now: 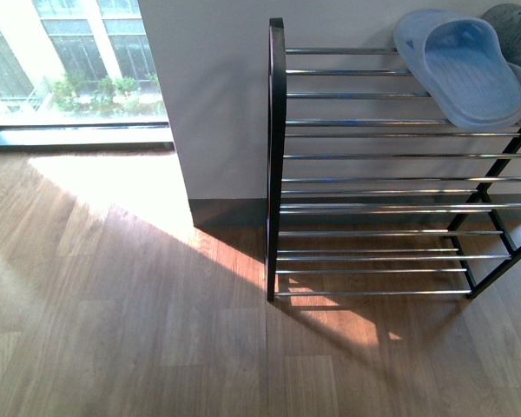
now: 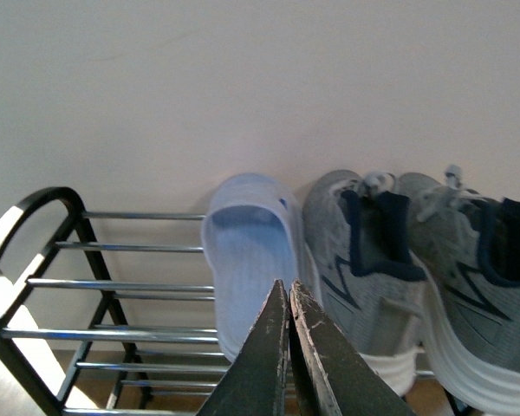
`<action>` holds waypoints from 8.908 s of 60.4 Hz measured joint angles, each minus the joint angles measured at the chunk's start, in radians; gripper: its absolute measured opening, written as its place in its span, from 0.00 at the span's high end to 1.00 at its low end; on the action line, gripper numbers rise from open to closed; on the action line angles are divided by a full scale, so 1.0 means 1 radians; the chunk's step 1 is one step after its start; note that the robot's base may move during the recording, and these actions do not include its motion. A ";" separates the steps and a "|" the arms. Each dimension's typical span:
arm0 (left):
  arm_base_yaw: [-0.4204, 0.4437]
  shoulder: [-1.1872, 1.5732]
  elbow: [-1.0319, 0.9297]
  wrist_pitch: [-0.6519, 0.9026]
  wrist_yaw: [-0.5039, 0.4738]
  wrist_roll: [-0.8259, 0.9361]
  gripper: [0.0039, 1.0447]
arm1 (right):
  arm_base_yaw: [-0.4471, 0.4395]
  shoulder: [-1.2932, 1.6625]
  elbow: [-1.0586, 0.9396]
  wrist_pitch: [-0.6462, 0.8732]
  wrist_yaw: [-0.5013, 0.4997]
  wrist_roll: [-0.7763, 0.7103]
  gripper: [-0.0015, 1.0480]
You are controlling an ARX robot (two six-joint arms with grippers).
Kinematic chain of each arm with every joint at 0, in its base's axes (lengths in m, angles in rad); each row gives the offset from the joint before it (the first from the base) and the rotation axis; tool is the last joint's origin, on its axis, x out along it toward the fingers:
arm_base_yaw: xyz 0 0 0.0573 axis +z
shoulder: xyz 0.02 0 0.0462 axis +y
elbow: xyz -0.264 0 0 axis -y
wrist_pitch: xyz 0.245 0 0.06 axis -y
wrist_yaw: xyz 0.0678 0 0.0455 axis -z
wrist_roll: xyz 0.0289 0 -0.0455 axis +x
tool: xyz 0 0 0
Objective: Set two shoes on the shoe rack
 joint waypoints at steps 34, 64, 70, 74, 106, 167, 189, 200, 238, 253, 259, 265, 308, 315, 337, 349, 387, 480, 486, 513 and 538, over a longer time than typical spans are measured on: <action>0.000 0.000 0.000 0.000 0.000 0.000 0.98 | -0.012 -0.351 -0.277 -0.079 -0.003 0.000 0.98; 0.000 0.000 0.000 0.000 0.000 0.000 0.98 | -0.012 -0.800 -0.324 -0.458 -0.002 0.000 0.98; 0.000 0.000 0.000 0.000 0.000 0.000 0.98 | -0.012 -0.858 -0.324 -0.511 -0.002 0.000 0.98; 0.000 0.000 0.000 0.000 0.000 0.000 0.98 | -0.012 -0.893 -0.325 -0.544 -0.002 0.000 0.98; 0.000 0.000 0.000 0.000 0.000 0.000 0.98 | -0.012 -1.124 -0.325 -0.768 -0.002 0.000 0.98; 0.001 0.000 0.000 0.000 -0.002 0.000 0.98 | -0.012 -1.372 -0.325 -1.021 -0.005 0.000 0.14; -0.242 0.289 0.374 0.150 0.026 -0.171 0.98 | -0.011 -1.373 -0.325 -1.022 0.000 0.003 0.09; -0.323 0.555 0.757 -0.026 0.075 -0.172 0.98 | -0.011 -1.373 -0.325 -1.022 -0.001 0.003 0.09; -0.373 1.006 1.345 -0.311 0.126 -0.198 0.64 | -0.011 -1.373 -0.325 -1.022 -0.001 0.003 0.09; -0.392 0.716 1.068 -0.158 0.113 -0.217 0.24 | -0.011 -1.373 -0.325 -1.022 -0.001 0.003 0.09; -0.392 0.609 0.983 -0.135 0.092 -0.217 0.11 | -0.011 -1.373 -0.325 -1.022 0.000 0.003 0.09; -0.390 0.579 0.973 -0.130 0.087 -0.217 0.09 | -0.011 -1.373 -0.325 -1.022 -0.002 0.003 0.09; -0.390 0.597 0.951 -0.130 0.093 -0.217 0.09 | -0.011 -1.373 -0.325 -1.022 -0.002 0.003 0.09; -0.390 0.597 0.951 -0.130 0.093 -0.217 0.09 | -0.011 -1.373 -0.325 -1.022 -0.002 0.003 0.09; -0.390 0.597 0.951 -0.130 0.093 -0.217 0.09 | -0.011 -1.373 -0.325 -1.022 -0.002 0.003 0.09; -0.383 0.587 0.870 0.089 0.035 -0.143 0.18 | -0.011 -1.373 -0.325 -1.022 -0.002 0.003 0.09; -0.067 -0.018 -0.076 0.638 0.313 -0.014 0.99 | -0.011 -1.373 -0.325 -1.022 -0.002 0.003 0.09; 0.140 -1.060 -0.365 -0.091 0.520 -0.012 0.99 | -0.011 -1.373 -0.325 -1.022 -0.002 0.003 0.09; 0.140 -1.091 -0.365 -0.122 0.520 -0.013 0.99 | -0.011 -1.373 -0.325 -1.022 -0.002 0.003 0.09; 0.140 -1.321 -0.364 -0.366 0.520 -0.012 0.99 | -0.011 -1.373 -0.325 -1.022 -0.001 0.003 0.09; 0.140 -1.325 -0.364 -0.373 0.520 -0.012 0.56 | -0.011 -1.374 -0.325 -1.022 -0.002 0.003 0.09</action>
